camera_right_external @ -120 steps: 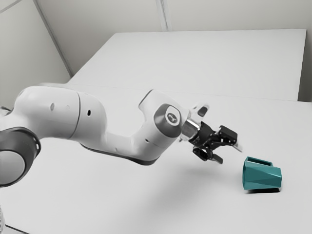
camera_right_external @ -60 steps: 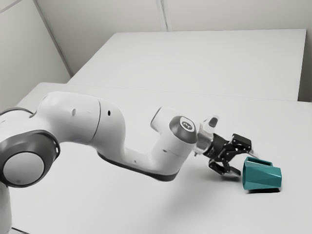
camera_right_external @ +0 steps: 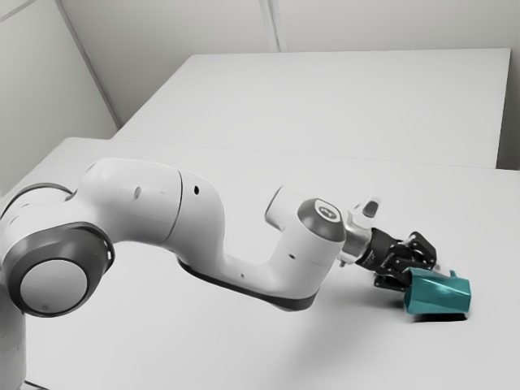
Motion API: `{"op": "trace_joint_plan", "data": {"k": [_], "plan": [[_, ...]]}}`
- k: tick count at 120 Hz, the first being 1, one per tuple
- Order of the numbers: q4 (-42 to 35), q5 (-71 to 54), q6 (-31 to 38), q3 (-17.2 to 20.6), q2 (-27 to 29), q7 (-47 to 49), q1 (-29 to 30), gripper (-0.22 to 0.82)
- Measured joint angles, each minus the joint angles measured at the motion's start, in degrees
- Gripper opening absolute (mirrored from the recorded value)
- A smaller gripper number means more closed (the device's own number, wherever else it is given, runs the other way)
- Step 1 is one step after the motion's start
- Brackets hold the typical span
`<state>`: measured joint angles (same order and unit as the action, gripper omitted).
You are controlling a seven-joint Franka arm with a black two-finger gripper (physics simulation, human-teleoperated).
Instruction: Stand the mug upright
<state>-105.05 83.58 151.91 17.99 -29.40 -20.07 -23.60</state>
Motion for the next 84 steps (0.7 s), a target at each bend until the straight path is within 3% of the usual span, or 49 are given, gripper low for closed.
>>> {"op": "trace_joint_plan", "data": {"k": [22,52,72,84], "plan": [[1.7,-0.2,0.1,-0.1,0.2,-2.2,-0.1,-0.07],[2.2,-0.5,0.3,-0.1,0.8,-4.3,-0.5,-0.15],[-1.1,-2.8,0.2,-0.1,8.7,-4.8,0.6,-0.16],[-3.5,-12.7,-1.6,-0.2,13.6,-3.8,4.1,-0.16]]}}
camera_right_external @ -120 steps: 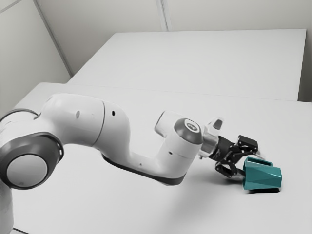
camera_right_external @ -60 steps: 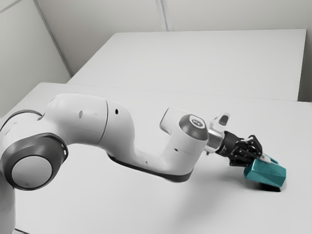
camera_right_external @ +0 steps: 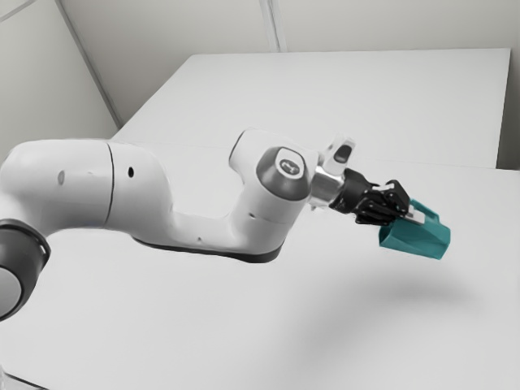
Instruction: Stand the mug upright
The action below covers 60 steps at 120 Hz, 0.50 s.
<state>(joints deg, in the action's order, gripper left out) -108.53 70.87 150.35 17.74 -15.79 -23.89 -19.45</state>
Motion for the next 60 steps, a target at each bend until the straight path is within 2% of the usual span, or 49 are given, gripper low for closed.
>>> {"op": "trace_joint_plan", "data": {"k": [16,33,47,60], "plan": [[-0.2,-23.6,-8.2,-0.5,4.8,3.8,7.0,-0.16],[0.3,-44.3,-18.1,-3.2,8.7,7.8,9.4,-0.16],[0.3,-55.8,-25.4,-4.0,11.1,10.4,13.1,-0.16],[0.2,-62.2,-30.1,-6.4,12.2,11.7,15.0,-0.16]]}}
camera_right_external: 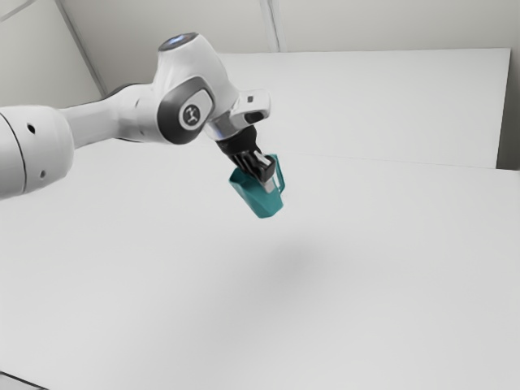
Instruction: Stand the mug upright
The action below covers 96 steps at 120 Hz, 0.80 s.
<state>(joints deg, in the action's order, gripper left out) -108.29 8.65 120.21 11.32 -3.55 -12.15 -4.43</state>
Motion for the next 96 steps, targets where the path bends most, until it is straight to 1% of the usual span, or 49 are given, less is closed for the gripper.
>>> {"op": "trace_joint_plan", "data": {"k": [11,22,37,48,72,96], "plan": [[0.0,-3.9,-2.5,-1.8,-0.1,0.7,1.0,-0.16],[0.1,-6.6,-3.9,-2.4,-1.1,1.3,1.7,-0.16],[-0.1,-9.0,-4.8,-3.6,-2.9,2.1,0.4,-0.17],[-1.2,-10.4,-4.6,-4.1,-3.4,2.7,0.6,-0.17],[-8.8,-13.2,0.1,-4.3,-3.2,4.3,1.0,-0.17],[-10.3,-14.6,4.4,-4.3,-5.3,5.8,0.9,-0.17]]}}
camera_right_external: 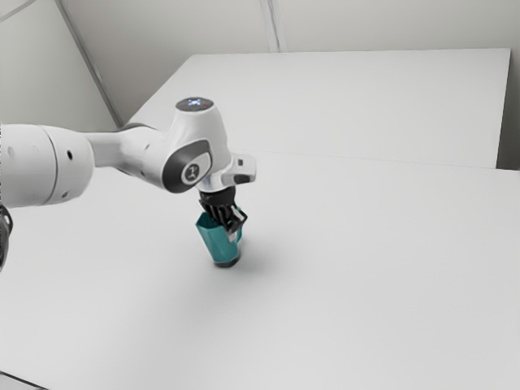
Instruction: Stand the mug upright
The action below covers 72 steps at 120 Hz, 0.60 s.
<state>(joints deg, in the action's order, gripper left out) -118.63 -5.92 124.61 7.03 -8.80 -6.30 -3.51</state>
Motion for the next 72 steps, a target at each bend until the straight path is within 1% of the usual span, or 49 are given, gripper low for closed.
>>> {"op": "trace_joint_plan", "data": {"k": [14,22,39,47,58,72], "plan": [[-0.1,-0.2,1.2,0.0,-0.6,0.9,0.0,-0.16],[-0.3,-0.1,1.6,0.0,-0.7,1.2,0.0,-0.13],[-0.4,0.4,2.0,0.0,-0.4,1.7,0.0,0.18],[-0.4,0.6,2.1,0.0,0.5,1.9,-0.2,0.3],[-0.4,1.0,1.7,0.1,3.2,2.1,-0.7,0.4],[0.1,2.3,0.1,0.1,6.7,2.3,-1.3,0.49]]}}
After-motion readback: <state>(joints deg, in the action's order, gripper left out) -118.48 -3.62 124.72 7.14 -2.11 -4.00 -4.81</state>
